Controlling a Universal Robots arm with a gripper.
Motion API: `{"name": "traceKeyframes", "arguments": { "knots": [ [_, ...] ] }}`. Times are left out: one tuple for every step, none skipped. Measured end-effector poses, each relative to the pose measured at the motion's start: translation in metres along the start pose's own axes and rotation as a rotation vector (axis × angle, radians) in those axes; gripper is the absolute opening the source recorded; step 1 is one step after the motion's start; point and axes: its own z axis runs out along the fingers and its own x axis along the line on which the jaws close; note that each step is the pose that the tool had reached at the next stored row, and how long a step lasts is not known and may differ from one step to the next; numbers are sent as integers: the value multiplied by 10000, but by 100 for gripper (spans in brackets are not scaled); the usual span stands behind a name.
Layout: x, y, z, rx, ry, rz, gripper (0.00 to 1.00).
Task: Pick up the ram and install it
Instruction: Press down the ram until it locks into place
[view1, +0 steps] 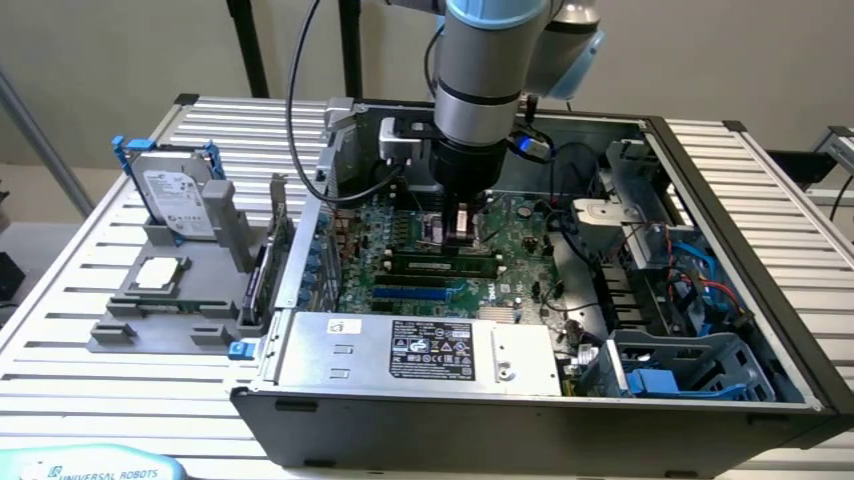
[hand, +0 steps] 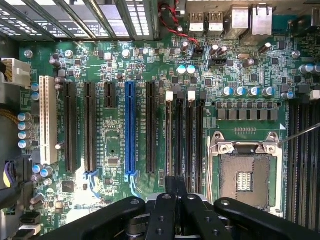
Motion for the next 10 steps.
{"name": "traceKeyframes", "arguments": {
  "knots": [
    [0,1,9,9,23,0,11],
    [0,1,19,20,43,1,11],
    [-1,2,30,31,59,1,11],
    [-1,1,43,40,69,1,11],
    [0,2,54,43,78,1,11],
    [1,3,66,44,87,1,11],
    [1,3,80,46,92,1,11],
    [1,4,98,49,89,2,11],
    [0,5,112,53,87,2,11],
    [0,5,119,56,84,2,11]
  ]
}}
